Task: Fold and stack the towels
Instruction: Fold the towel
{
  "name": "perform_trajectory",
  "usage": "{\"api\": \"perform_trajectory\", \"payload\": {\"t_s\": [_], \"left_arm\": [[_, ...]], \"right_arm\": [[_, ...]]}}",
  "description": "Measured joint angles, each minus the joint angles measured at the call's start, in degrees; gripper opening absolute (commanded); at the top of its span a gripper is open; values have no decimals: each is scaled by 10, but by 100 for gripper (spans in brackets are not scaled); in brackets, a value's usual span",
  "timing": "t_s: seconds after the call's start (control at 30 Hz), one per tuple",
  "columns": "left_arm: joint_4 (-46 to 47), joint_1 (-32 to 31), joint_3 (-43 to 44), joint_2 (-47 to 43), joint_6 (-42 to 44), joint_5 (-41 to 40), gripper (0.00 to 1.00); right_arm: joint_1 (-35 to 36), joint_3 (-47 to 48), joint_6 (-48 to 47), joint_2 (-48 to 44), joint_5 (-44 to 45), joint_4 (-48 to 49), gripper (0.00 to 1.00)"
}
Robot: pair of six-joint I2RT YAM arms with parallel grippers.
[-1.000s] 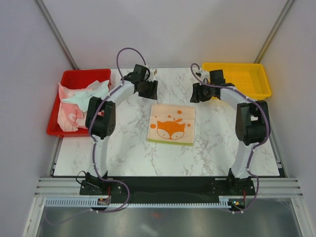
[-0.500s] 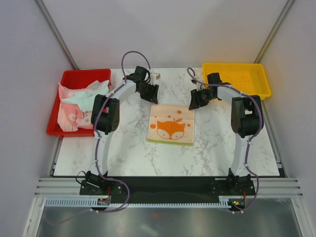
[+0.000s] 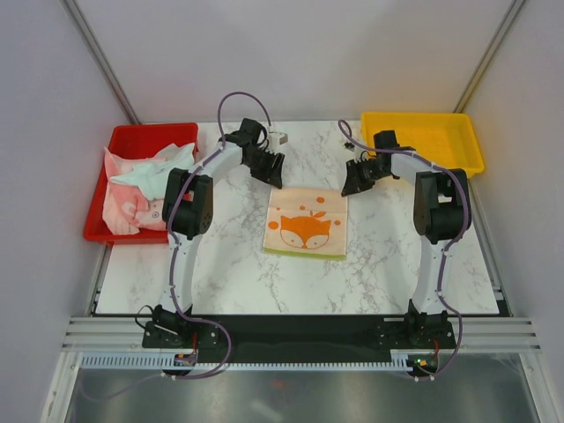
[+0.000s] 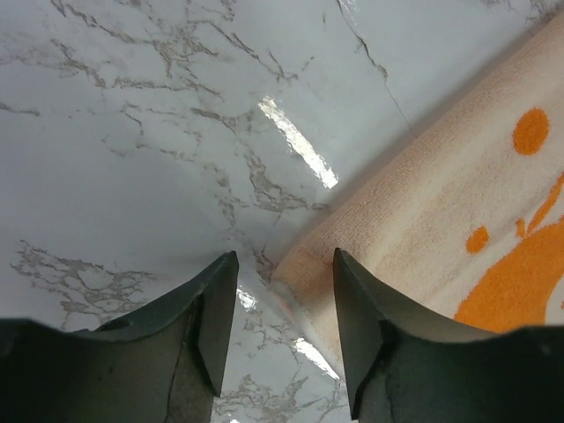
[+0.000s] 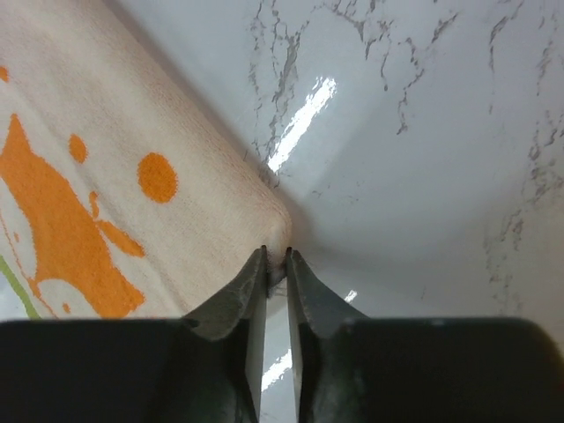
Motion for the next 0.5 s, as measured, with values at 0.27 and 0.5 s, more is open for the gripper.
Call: {"api": "perform_trajectory", "payload": {"t_s": [0.27,0.5], "left_arm": [[-9,14,5,1,-1,21,57],[-10,21,5,4,-1,27,52]], "right_arm": [[0,9,0,15,-13,2,2],[0,9,1,15,-14,4,1]]}}
